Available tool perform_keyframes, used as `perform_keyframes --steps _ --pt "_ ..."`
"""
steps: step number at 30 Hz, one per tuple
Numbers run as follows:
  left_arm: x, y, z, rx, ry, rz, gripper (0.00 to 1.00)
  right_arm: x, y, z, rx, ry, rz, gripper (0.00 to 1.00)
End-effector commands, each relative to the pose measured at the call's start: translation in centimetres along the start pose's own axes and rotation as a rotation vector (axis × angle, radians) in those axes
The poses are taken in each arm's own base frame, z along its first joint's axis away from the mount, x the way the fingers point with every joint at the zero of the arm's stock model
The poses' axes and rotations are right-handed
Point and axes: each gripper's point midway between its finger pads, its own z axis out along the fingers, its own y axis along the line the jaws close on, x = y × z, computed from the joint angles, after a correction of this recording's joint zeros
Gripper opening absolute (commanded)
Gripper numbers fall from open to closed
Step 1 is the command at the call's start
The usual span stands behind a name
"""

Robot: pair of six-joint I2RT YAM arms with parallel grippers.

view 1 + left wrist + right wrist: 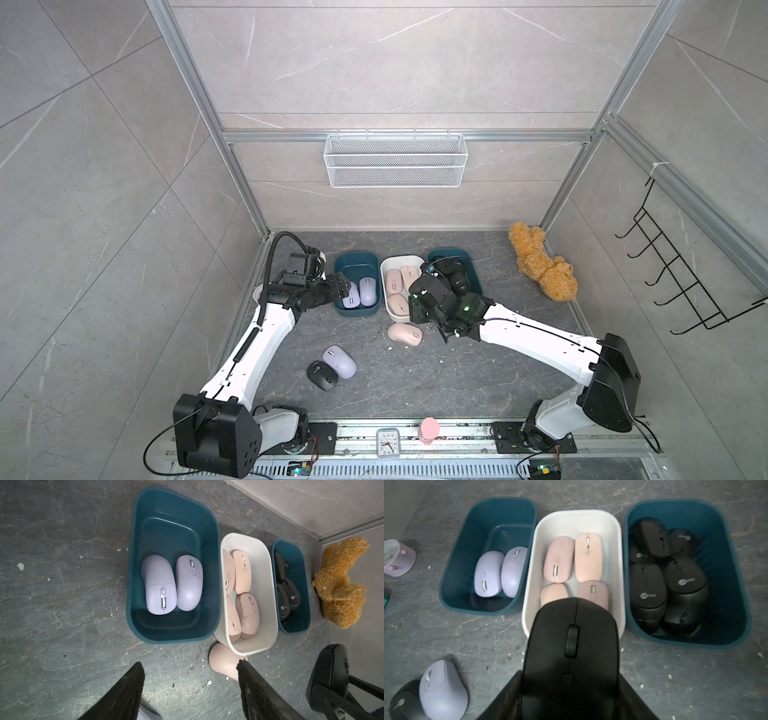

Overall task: Place the mice by color into the storage box
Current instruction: Pick up the mouse from the center of the board, then place the mouse in the storage box.

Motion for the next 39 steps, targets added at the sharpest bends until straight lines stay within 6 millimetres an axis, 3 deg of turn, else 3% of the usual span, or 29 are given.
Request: perform_keyframes --steps 1,9,16,29,39 --pt "-2.6 -2.0 -0.4 0.06 -0.039 0.061 0.73 -2.6 -1.6 -0.9 -0.004 -0.047 -0.042 0.54" --pt "-5.3 -2.8 0.7 0.055 -0.053 0.117 0.73 -6.4 -6.2 1.6 0.006 -0.061 0.033 0.54" --pt "-4.8 -2.1 2.9 0.064 -0.051 0.14 0.72 -8.6 -9.6 4.4 0.0 -0.039 0.083 0.55" --pt "-3.4 -1.8 4.2 0.087 -0.011 0.115 0.72 -10.2 -16.1 9.9 0.024 0.006 0.192 0.55" --pt "-3.5 -2.5 3.5 0.121 -0.026 0.113 0.72 -10.4 -17.8 12.4 0.066 0.024 0.205 0.55"
